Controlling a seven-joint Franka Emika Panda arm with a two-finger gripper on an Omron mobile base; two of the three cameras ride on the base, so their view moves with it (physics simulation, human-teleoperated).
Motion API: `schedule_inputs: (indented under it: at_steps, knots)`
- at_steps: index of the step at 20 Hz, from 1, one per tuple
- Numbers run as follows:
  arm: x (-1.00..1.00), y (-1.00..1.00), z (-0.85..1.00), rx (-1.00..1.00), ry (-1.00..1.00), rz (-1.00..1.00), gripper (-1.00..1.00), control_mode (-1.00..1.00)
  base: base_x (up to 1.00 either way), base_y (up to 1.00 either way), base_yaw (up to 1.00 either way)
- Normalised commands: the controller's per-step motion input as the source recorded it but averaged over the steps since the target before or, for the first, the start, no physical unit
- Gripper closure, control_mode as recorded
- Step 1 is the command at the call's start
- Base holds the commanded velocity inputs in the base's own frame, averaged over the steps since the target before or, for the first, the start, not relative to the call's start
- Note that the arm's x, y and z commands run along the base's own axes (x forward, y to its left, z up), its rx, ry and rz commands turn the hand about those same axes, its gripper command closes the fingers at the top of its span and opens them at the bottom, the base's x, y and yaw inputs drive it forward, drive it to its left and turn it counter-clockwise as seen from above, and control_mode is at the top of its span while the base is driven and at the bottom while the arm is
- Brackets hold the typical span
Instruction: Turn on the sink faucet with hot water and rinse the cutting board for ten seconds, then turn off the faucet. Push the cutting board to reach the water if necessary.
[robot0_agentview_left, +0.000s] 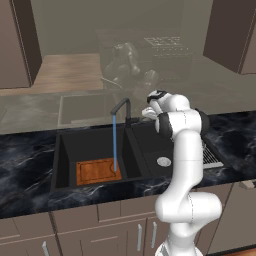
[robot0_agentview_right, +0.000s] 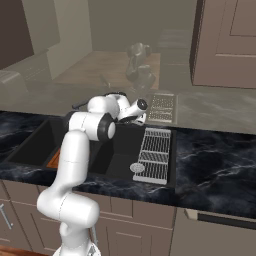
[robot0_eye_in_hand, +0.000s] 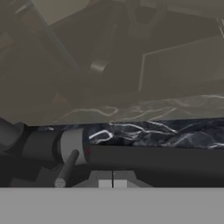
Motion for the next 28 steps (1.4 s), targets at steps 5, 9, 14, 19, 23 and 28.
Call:
schedule_inputs:
  at_steps: [5, 9, 14, 19, 23, 28]
  knots:
    - [0.04, 0.04, 0.0, 0.0, 0.0, 0.0, 1.0, -1.0, 0.0, 0.0, 0.0]
    - [0.0, 0.11, 0.0, 0.0, 0.0, 0.0, 1.0, -1.0, 0.0, 0.0, 0.0]
    - [0.0, 0.11, 0.0, 0.0, 0.0, 0.0, 1.0, -1.0, 0.0, 0.0, 0.0]
    - [0.0, 0.09, 0.0, 0.0, 0.0, 0.0, 1.0, -1.0, 0.0, 0.0, 0.0]
    - [0.0, 0.06, -0.02, 0.0, 0.0, 0.0, 1.0, -1.0, 0.0, 0.0, 0.0]
    - [0.0, 0.07, -0.07, 0.0, 0.0, 0.0, 1.0, -1.0, 0.0, 0.0, 0.0]
